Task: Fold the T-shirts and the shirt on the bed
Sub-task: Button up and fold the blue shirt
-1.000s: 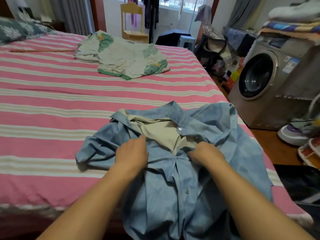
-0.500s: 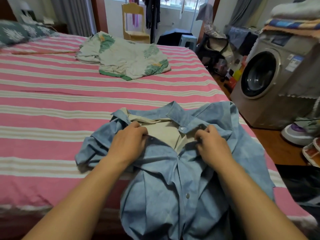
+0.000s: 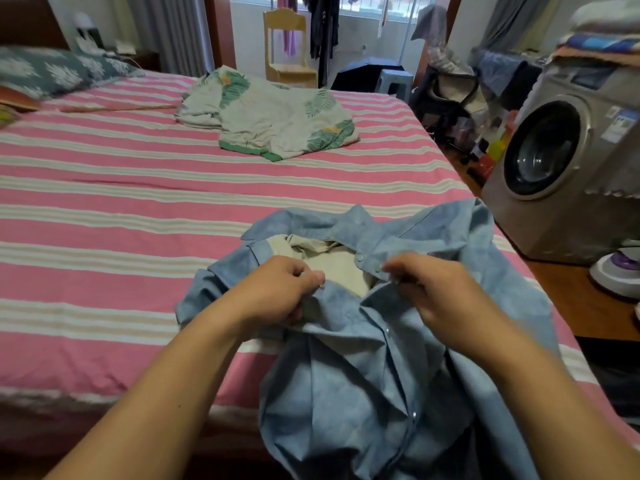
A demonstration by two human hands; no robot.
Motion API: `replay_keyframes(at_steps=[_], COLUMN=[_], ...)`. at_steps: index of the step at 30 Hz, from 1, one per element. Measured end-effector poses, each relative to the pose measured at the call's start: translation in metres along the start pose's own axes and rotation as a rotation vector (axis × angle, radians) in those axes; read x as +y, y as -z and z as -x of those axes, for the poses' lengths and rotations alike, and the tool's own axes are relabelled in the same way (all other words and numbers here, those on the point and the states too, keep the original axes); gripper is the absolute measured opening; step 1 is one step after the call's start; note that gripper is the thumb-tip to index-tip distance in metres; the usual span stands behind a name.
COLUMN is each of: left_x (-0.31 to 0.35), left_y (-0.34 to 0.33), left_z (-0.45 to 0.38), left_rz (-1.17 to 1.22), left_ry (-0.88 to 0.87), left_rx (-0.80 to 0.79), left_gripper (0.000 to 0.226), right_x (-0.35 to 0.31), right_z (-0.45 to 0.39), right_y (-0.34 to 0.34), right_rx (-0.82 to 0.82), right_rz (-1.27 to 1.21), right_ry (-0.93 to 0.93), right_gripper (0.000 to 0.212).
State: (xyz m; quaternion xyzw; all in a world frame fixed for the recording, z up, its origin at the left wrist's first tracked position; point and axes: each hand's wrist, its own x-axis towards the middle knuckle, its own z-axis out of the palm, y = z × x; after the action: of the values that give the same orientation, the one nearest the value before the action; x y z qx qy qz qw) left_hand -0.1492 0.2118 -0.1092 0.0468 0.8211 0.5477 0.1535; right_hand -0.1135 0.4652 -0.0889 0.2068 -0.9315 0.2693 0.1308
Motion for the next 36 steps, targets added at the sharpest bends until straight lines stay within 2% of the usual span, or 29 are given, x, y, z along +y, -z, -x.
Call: replay_keyframes(at_steps=[4, 7, 9, 12, 14, 15, 17, 19, 22, 25, 27, 28, 30, 31, 32, 33, 36], left_x=[0.005, 0.005, 0.004, 0.005, 0.005, 0.005, 0.001, -0.002, -0.006, -0.006, -0.005, -0.005, -0.004, -0.003, -0.001, 0.002, 0.01], left_y=[-0.008, -0.014, -0.017, -0.018, -0.016, -0.015, -0.014, -0.014, -0.014, -0.016, -0.016, -0.016, -0.016, -0.016, -0.016, -0.015, -0.015], left_z=[0.002, 0.002, 0.002, 0.005, 0.008, 0.009, 0.008, 0.005, 0.003, 0.007, 0.009, 0.01, 0.011, 0.012, 0.012, 0.013, 0.014], left_rz=[0.013, -0.078, -0.065, -0.032, 0.023, 0.007, -0.211, -0.409, -0.451, -0.408, -0.374, -0.343, -0.205, -0.105, -0.024, 0.034, 0.119], left_ry=[0.009, 0.001, -0.01, -0.038, -0.021, -0.022, -0.104, -0.178, -0.185, -0.145, -0.127, -0.124, -0.104, -0.081, -0.06, -0.047, -0.02], left_rx=[-0.07, -0.059, -0.043, -0.052, -0.095, -0.11, -0.087, -0.033, 0.001, 0.002, -0.001, 0.006, 0.029, 0.034, 0.033, 0.03, -0.024], left_gripper=[0.042, 0.036, 0.031, 0.026, 0.026, 0.025, 0.025, 0.027, 0.031, 0.027, 0.016, 0.011, 0.004, 0.004, 0.005, 0.007, 0.011], right_x=[-0.02, -0.022, -0.016, -0.006, -0.003, 0.0, 0.002, 0.003, 0.005, 0.009, 0.013, 0.017, 0.018, 0.013, 0.007, 0.001, -0.014], right_z=[-0.004, -0.01, -0.01, -0.003, 0.003, 0.005, 0.009, 0.012, 0.015, 0.013, 0.01, 0.008, 0.005, 0.004, 0.003, 0.002, 0.001], right_y=[-0.021, -0.025, -0.022, -0.012, -0.008, -0.007, -0.004, 0.005, 0.016, 0.013, 0.01, 0.01, 0.014, 0.017, 0.017, 0.016, -0.005], right_rx=[-0.103, -0.107, -0.179, -0.359, -0.474, -0.525, -0.59, -0.627, -0.686, -0.753, -0.631, -0.444, 0.081, 0.279, 0.367, 0.354, 0.067], right_rz=[-0.026, -0.056, 0.0, 0.012, 0.066, 0.172, 0.394, 0.44, 0.457, 0.497, 0.477, 0.434, 0.298, 0.252, 0.215, 0.176, 0.071], right_ry=[0.127, 0.134, 0.098, -0.016, -0.105, -0.146, -0.202, -0.242, -0.273, -0.299, -0.305, -0.282, -0.112, 0.017, 0.127, 0.216, 0.328], right_gripper=[0.02, 0.031, 0.032, 0.014, 0.025, 0.025, 0.023, 0.018, 0.03, 0.022, 0.016, 0.014, 0.017, 0.017, 0.017, 0.016, 0.017])
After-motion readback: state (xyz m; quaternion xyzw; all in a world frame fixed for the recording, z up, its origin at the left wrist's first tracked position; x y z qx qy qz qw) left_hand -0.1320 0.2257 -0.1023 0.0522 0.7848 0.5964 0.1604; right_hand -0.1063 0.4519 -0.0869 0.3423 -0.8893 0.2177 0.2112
